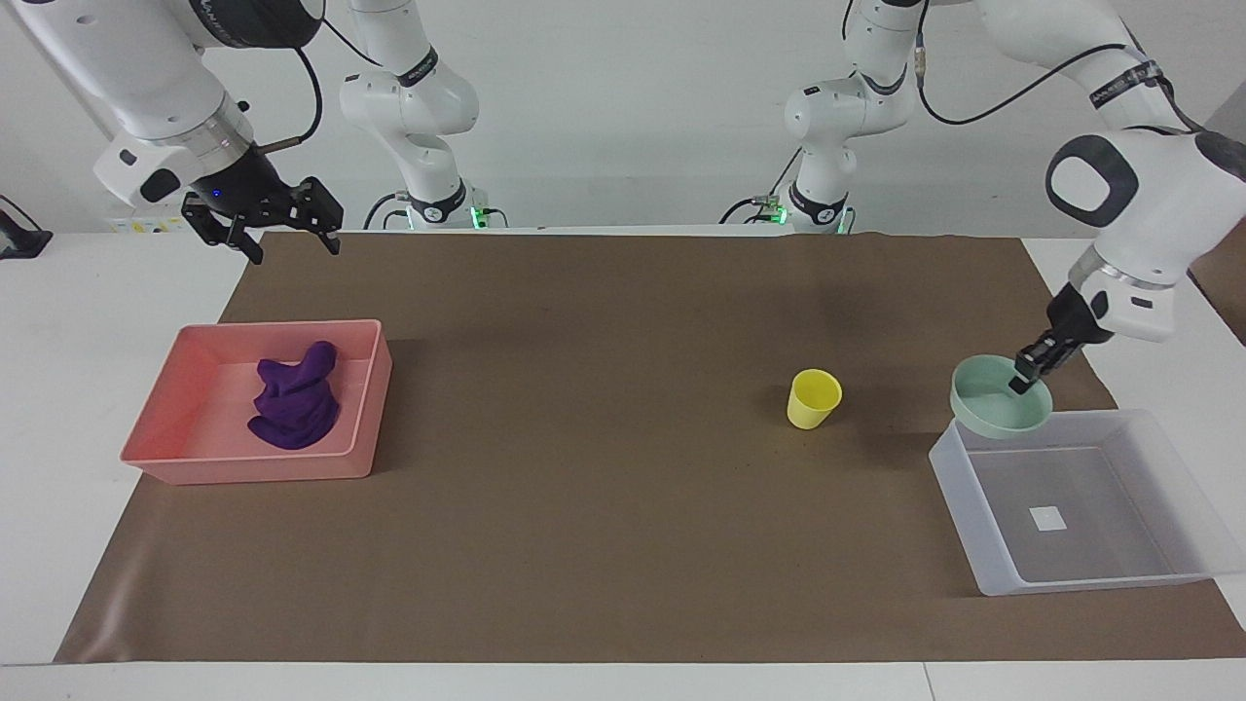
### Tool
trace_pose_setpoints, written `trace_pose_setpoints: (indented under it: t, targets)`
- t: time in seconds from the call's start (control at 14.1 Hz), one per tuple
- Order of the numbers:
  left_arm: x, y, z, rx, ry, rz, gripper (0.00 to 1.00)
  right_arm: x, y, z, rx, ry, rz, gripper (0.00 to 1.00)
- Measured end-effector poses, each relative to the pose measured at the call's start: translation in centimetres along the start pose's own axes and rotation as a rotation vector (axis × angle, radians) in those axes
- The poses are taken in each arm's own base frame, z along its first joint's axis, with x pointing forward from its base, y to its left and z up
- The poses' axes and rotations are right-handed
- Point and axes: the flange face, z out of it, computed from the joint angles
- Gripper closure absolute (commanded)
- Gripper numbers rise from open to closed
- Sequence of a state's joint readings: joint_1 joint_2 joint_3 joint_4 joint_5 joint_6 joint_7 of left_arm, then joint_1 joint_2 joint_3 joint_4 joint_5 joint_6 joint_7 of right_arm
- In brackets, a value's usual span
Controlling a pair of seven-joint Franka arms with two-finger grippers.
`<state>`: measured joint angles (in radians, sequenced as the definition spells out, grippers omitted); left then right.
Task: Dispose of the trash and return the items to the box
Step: 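Carry the green bowl with the left gripper into the clear box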
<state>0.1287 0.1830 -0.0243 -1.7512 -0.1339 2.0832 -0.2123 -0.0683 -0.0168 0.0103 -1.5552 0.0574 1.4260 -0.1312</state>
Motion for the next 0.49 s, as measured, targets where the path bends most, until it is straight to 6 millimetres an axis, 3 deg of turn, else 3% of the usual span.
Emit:
trace_pose_setpoints:
  t: [0.21, 0.42, 0.49]
  targets:
    - [5.5, -2.1, 5.6, -0.002, 0.023, -0.044, 1.00, 0.0, 0.0, 0.1, 0.000, -0.002, -0.001, 0.00]
    - [6.7, -2.5, 11.5, -0.002, 0.023, -0.054, 1.00, 0.0, 0.0, 0.1, 0.000, -0.003, -0.001, 0.00]
    - [6.8, -2.8, 12.8, 0.001, 0.019, -0.058, 0.80, 0.0, 0.0, 0.2, 0.000, -0.004, -0.001, 0.00]
